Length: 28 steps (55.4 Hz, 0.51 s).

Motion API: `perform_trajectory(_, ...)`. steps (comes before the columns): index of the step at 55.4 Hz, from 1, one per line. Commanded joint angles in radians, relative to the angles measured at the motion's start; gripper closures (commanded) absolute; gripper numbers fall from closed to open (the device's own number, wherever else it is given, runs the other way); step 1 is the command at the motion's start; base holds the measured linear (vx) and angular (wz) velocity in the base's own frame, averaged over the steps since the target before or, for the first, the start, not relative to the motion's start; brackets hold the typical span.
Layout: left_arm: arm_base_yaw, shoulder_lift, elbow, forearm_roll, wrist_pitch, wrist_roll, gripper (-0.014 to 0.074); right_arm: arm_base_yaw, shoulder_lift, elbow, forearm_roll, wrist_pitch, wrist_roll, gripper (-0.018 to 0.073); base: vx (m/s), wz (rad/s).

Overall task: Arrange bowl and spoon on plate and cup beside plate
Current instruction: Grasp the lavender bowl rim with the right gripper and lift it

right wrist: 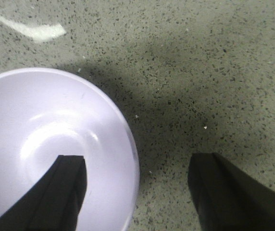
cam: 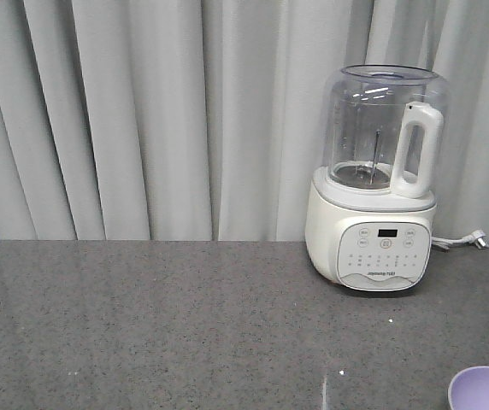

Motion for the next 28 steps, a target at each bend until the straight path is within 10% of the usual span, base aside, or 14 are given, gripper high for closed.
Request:
perform_trajectory(1, -0.006, -0.016, -0.025, 0.005, -0.066, -0.002, 0.0603, -0.007, 0.009, -0.025, -0.002, -0.055, -0.039, 0.0065, 0.0, 0.0)
perform_trajectory(16, -0.006, -0.016, -0.025, 0.006, -0.07, -0.002, 0.0603, -0.007, 0.117, -0.025, 0.0, -0.102, -0.06, 0.0125, 0.0, 0.0)
perform_trajectory(28, -0.006, -0.016, -0.025, 0.006, -0.082, -0.002, 0.0603, -0.007, 0.154, -0.025, 0.0, -0.111, -0.076, 0.0459, 0.0, 0.0)
